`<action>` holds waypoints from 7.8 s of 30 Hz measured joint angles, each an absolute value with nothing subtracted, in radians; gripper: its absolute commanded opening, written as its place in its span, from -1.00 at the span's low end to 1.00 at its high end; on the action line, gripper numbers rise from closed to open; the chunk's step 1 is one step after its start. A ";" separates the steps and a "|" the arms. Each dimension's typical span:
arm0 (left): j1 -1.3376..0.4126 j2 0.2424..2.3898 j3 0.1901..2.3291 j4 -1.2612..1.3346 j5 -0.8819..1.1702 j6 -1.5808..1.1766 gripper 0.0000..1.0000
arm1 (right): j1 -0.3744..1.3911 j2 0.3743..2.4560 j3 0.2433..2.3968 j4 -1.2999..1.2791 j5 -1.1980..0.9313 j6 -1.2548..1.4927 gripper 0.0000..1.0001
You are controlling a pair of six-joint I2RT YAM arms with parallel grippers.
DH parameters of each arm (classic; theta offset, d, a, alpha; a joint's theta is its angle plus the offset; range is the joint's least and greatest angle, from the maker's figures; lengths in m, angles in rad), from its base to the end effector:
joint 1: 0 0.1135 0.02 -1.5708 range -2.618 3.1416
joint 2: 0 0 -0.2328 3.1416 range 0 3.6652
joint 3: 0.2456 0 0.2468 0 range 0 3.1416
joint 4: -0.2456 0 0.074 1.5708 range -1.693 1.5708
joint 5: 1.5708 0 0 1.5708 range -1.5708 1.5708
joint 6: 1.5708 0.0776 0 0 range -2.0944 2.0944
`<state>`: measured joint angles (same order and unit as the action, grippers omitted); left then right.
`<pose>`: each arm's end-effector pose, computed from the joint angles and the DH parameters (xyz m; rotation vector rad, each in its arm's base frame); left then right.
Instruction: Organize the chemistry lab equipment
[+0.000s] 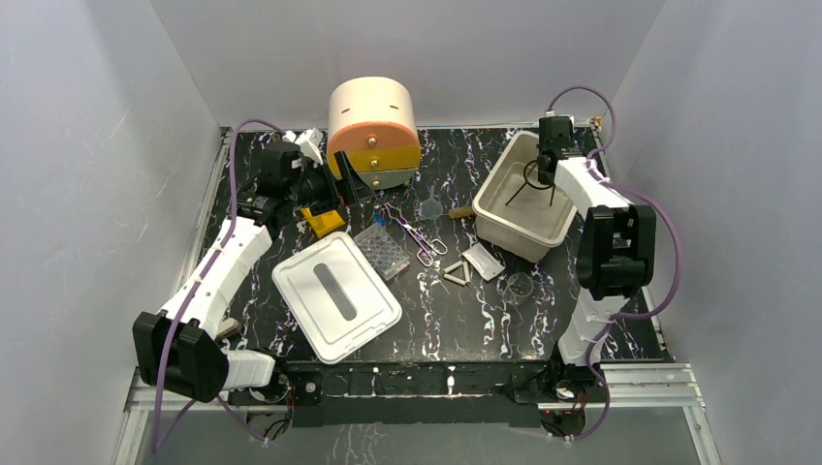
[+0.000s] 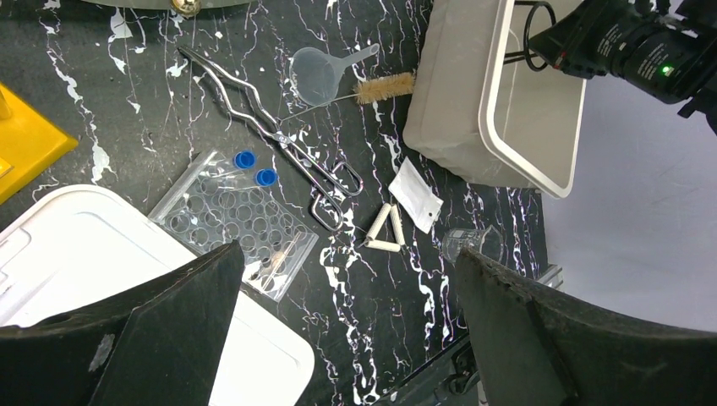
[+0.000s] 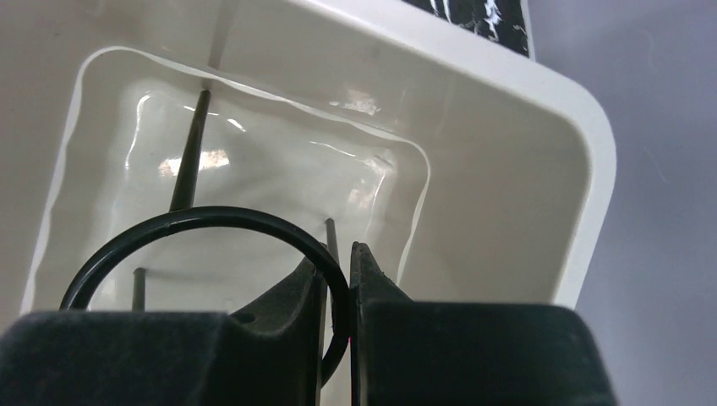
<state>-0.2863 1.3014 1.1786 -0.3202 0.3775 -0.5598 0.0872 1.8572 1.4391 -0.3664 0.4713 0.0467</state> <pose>0.3133 -0.1220 0.3055 -0.0347 2.1018 -0.9053 0.4316 0.0024 0.1933 0.1814 2.2911 -0.4845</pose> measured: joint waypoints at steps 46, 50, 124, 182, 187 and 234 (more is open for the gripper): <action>-0.291 1.199 1.179 -0.408 0.319 -0.514 0.94 | 0.343 1.198 1.393 -1.094 0.302 0.429 0.97; -0.291 1.201 1.179 -0.409 0.307 -0.510 0.94 | 0.363 1.134 1.267 -1.215 0.275 0.494 0.97; -0.291 1.272 1.208 -0.388 0.310 -0.504 0.96 | 0.366 1.398 1.615 -0.794 0.125 0.441 -0.09; -0.291 1.496 1.424 -0.419 0.340 -0.405 0.97 | 0.236 1.637 1.504 -0.661 0.089 0.329 0.51; -0.291 1.489 1.414 -0.419 0.353 -0.411 0.97 | 0.251 1.546 1.518 -0.665 0.012 0.309 0.42; -0.291 1.352 1.298 -0.482 0.354 -0.428 0.97 | 0.670 2.133 1.618 -0.575 0.388 0.759 0.56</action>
<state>-0.2913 1.3518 1.2976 -0.4824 0.3538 -0.4282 0.6701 2.1334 1.6184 -0.5751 0.3878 0.7586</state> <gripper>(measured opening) 0.982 0.787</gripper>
